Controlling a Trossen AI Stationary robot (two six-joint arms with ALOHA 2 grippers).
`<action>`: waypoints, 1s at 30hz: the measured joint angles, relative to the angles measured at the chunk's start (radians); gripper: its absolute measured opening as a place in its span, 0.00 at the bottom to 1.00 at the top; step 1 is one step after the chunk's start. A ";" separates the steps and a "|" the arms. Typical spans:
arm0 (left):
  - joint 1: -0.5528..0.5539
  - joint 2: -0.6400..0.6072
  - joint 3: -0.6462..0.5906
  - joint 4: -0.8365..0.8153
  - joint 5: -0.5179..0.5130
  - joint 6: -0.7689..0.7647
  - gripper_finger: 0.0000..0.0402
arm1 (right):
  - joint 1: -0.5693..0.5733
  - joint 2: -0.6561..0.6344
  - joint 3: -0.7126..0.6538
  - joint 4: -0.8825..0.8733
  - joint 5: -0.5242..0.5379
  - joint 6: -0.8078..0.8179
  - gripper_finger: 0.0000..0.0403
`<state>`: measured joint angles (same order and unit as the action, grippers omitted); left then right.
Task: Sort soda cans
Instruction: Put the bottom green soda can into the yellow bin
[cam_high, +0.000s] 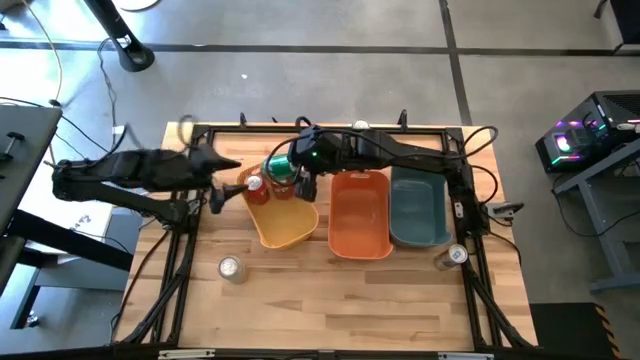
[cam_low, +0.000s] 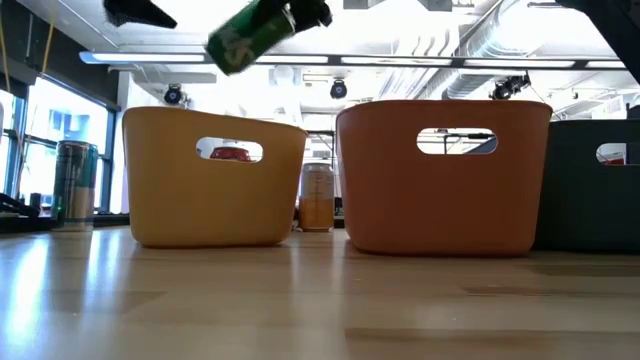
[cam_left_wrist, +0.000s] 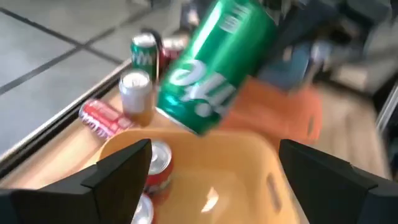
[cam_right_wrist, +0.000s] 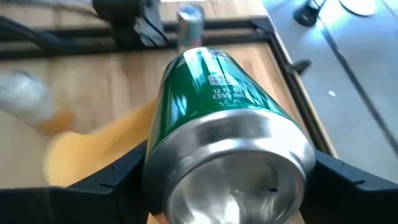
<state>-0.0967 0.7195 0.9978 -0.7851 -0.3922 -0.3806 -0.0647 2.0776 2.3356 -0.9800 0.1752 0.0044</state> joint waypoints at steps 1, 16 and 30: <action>-0.009 -0.045 -0.044 0.040 -0.023 -0.031 0.86 | 0.000 -0.002 0.000 0.023 -0.017 0.010 0.72; -0.043 -0.265 -0.394 0.739 -0.049 -0.110 0.86 | 0.037 -0.002 -0.009 0.362 -0.153 0.109 0.72; -0.041 -0.169 -0.395 0.979 0.103 -0.105 0.79 | 0.051 -0.001 -0.009 0.482 -0.215 0.130 0.72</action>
<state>-0.1375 0.5507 0.6025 0.1944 -0.2891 -0.4854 -0.0132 2.0766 2.3268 -0.4980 -0.0393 0.1341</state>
